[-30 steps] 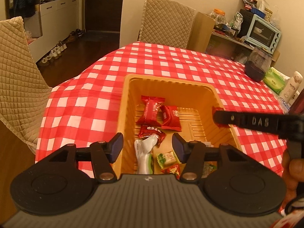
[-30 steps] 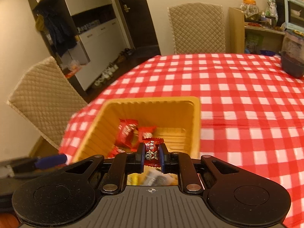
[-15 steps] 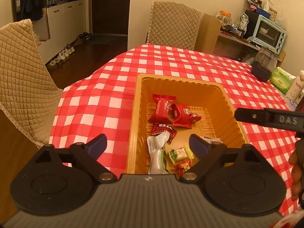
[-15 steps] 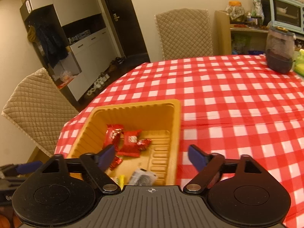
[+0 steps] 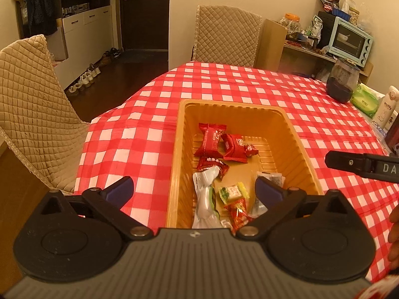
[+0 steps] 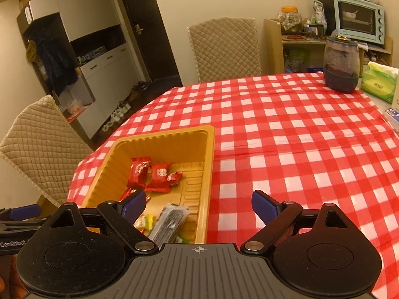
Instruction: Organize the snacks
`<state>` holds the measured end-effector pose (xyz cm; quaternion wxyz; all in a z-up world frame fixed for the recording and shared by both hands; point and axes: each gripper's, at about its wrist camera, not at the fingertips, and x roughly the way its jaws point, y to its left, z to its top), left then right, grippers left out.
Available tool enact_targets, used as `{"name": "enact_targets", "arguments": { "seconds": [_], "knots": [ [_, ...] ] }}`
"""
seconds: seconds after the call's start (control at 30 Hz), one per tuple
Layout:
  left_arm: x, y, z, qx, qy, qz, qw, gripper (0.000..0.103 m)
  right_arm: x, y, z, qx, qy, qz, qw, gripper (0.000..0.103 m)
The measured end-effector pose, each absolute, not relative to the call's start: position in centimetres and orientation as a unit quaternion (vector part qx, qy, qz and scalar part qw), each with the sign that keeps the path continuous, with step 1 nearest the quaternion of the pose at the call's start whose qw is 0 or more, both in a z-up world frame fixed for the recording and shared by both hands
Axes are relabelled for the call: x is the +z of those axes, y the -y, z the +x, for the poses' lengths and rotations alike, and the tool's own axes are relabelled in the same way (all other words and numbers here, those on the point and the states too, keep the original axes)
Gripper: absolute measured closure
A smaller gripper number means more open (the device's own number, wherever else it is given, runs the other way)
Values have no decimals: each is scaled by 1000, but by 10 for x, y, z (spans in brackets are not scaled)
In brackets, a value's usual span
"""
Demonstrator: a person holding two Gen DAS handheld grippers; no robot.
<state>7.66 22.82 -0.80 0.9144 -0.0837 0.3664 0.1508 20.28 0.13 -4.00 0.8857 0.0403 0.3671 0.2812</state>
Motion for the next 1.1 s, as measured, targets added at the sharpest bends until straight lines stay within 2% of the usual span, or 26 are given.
{"name": "enact_targets", "arguments": {
  "seconds": [0.37, 1.1],
  "knots": [
    [15, -195, 27, 156, -370, -84, 912, 0, -19, 23, 144, 271, -389, 12, 880, 12],
    [72, -138, -78, 165, -342, -89, 921, 0, 33, 85, 29, 266, -360, -23, 894, 12]
  ]
}}
